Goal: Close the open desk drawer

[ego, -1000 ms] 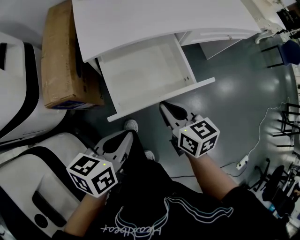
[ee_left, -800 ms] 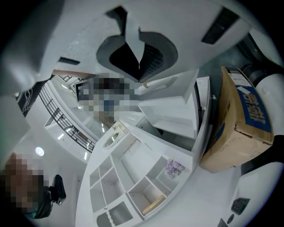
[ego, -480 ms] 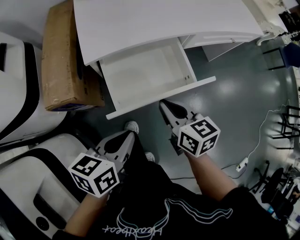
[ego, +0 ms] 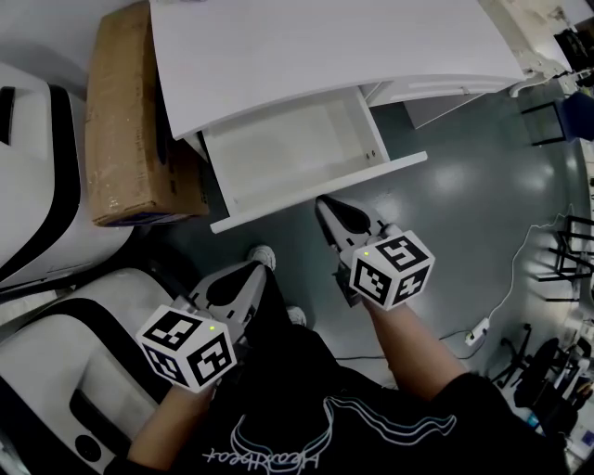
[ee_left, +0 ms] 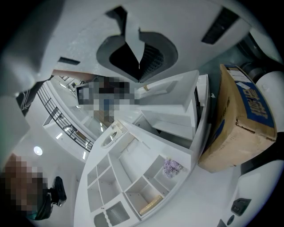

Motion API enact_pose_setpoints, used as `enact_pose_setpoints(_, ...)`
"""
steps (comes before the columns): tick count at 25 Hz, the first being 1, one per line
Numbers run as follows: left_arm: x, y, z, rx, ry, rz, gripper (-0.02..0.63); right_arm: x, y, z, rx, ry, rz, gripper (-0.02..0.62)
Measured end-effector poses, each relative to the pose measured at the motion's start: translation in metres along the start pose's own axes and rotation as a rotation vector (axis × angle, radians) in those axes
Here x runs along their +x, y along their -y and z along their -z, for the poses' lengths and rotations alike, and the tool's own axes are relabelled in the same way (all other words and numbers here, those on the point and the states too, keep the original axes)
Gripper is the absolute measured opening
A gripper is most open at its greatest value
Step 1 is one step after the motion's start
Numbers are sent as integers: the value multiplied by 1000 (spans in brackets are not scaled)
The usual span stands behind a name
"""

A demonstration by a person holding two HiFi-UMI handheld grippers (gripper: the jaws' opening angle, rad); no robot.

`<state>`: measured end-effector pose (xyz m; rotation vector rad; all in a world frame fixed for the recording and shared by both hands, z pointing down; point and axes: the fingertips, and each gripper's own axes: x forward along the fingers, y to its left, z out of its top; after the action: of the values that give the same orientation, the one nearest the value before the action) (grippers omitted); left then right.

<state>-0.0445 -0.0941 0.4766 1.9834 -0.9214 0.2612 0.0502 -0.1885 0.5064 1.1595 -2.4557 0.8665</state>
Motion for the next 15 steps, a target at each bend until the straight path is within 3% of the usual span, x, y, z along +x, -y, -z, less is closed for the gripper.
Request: enact_pose_setpoints(15,5,-23,-14,-16,-2,-8,5,28,8,-21,2,2,17,6)
